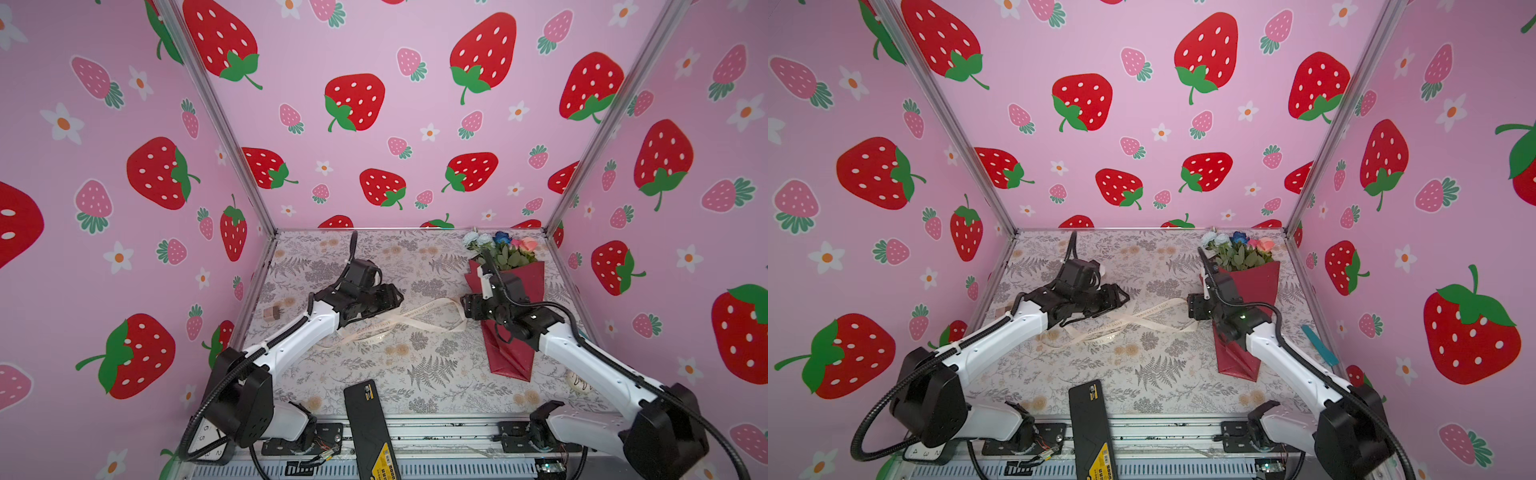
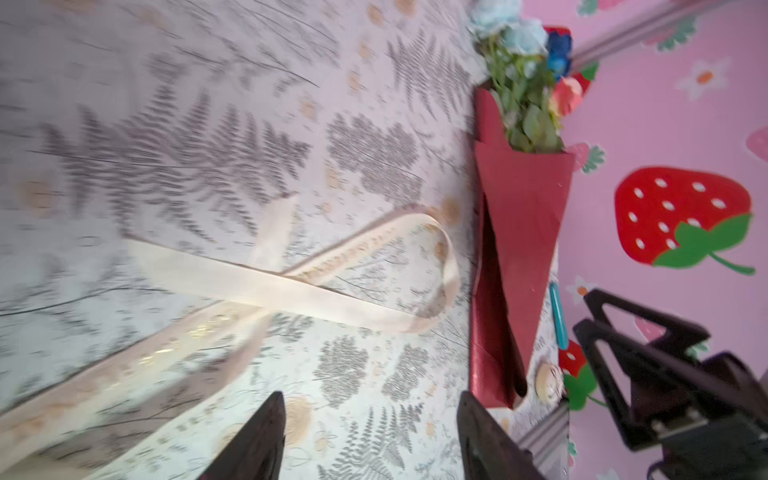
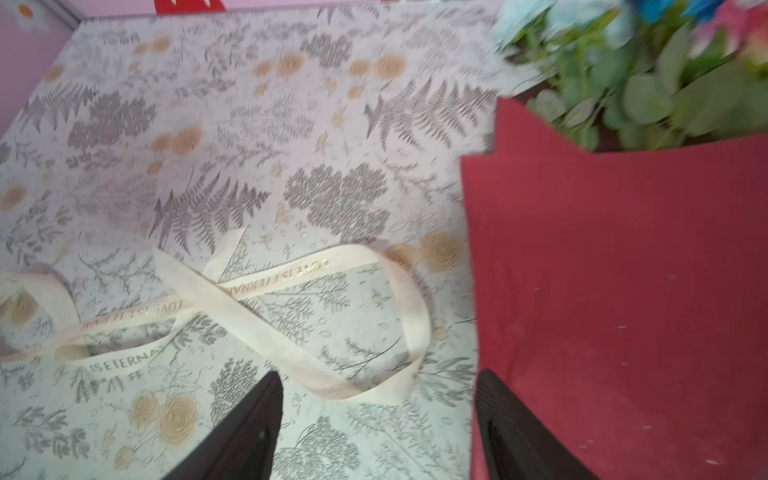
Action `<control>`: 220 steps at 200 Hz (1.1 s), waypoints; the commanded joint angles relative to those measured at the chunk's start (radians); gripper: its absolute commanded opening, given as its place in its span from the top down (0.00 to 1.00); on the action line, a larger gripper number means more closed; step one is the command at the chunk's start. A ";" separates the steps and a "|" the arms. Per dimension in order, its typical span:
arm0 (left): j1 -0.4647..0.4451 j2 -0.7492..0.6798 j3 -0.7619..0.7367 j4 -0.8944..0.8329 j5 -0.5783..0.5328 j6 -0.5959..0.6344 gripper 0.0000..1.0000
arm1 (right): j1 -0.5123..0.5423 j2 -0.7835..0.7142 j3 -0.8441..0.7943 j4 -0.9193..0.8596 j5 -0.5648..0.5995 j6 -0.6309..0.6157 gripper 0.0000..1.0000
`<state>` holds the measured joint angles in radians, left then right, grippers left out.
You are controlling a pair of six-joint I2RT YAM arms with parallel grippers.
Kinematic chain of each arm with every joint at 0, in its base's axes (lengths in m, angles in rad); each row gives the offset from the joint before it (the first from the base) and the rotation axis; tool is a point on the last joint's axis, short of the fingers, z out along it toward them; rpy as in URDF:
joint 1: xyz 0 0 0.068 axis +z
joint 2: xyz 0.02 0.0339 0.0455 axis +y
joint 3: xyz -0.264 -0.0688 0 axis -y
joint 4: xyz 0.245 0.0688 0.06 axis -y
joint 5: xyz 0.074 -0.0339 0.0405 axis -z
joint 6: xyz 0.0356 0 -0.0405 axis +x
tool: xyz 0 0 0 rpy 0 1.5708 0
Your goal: Tie the bouquet of fake flowers
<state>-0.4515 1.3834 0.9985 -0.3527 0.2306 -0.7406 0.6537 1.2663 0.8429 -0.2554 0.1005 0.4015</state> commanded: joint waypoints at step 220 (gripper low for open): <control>0.359 -0.291 -0.413 -0.198 -0.286 -0.276 0.32 | 0.320 0.776 0.429 -0.017 0.082 -0.302 0.39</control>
<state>-0.1123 1.1267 0.6121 -0.5213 0.0303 -0.9230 0.9787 1.9903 1.2747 -0.2462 0.1875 0.1265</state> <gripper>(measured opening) 0.678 0.644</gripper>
